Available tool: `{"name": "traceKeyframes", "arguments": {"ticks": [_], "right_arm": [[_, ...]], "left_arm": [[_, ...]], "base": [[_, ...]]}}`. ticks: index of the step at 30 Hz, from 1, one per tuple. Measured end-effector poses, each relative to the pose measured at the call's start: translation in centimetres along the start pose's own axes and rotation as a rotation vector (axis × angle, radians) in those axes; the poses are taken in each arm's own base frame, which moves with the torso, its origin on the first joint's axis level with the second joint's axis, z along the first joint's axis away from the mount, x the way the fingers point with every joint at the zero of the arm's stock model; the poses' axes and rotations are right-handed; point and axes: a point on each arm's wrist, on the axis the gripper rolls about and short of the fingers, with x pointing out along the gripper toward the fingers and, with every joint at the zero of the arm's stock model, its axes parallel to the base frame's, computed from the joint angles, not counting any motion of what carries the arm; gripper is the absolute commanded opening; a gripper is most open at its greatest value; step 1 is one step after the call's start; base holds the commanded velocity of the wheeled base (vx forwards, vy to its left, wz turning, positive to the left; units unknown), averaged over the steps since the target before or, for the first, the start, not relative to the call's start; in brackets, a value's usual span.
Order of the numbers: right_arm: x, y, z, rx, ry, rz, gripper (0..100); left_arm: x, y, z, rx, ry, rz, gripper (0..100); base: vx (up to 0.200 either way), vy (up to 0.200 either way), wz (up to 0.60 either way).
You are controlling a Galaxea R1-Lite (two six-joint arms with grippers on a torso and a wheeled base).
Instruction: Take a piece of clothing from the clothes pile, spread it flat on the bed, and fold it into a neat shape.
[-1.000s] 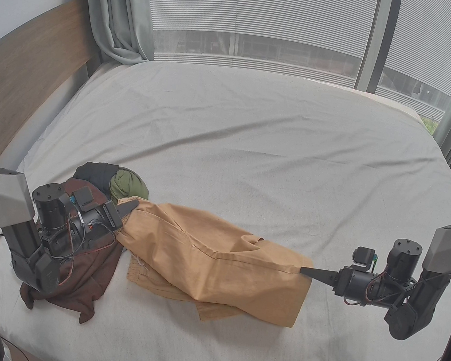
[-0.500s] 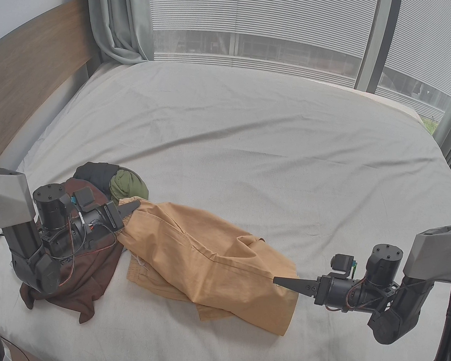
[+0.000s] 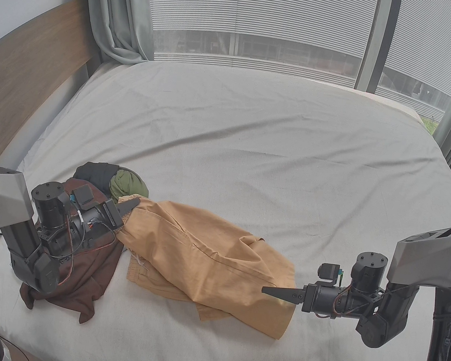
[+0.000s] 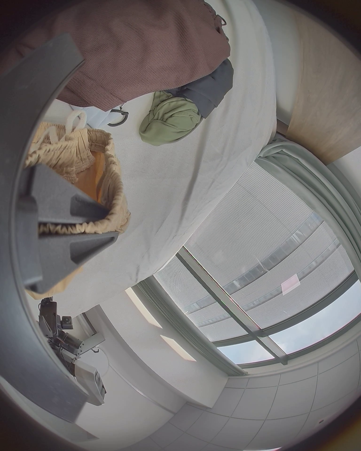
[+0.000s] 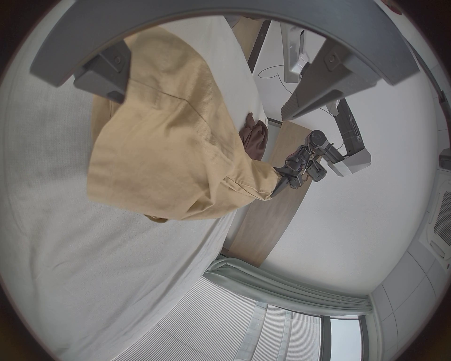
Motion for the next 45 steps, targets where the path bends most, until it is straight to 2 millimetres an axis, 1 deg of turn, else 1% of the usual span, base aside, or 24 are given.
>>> {"name": "traceKeyframes", "arguments": {"ticks": [4, 9, 17, 24, 25, 36, 42, 45], "right_arm": [[0.4, -0.3, -0.4, 0.008, 0.008, -0.005, 100], [0.7, 0.0, -0.6, 0.021, 0.015, -0.004, 100], [0.8, 1.3, -0.2, 0.011, 0.01, 0.021, 100], [0.1, 2.3, 0.4, 0.001, -0.006, 0.032, 100], [0.1, 2.4, 0.4, 0.0, -0.007, 0.032, 0], [-0.2, 2.4, 0.5, -0.001, -0.014, 0.029, 0], [-0.9, 2.7, 1.0, -0.005, -0.034, 0.022, 0], [-1.6, 3.1, 1.4, -0.015, -0.053, 0.021, 0]], "left_arm": [[0.0, -0.1, 0.0, 0.001, -0.001, -0.001, 0], [-0.1, 0.0, 0.1, 0.0, -0.003, 0.0, 0], [-0.1, 0.0, 0.1, 0.001, -0.004, 0.0, 0], [-0.1, 0.1, 0.2, 0.002, -0.007, 0.001, 0], [-0.1, 0.1, 0.2, 0.002, -0.007, 0.001, 0], [-0.1, 0.1, 0.3, 0.002, -0.01, 0.002, 0], [-0.1, 0.0, 0.3, 0.002, -0.01, -0.001, 0], [-0.2, -0.7, 0.5, 0.004, -0.013, -0.018, 0]], "base": [[0.0, 0.0, 0.0], [0.0, 0.0, 0.0], [0.0, 0.0, 0.0], [0.0, 0.0, 0.0], [0.0, 0.0, 0.0], [0.0, 0.0, 0.0], [0.0, 0.0, 0.0], [0.0, 0.0, 0.0]]}}
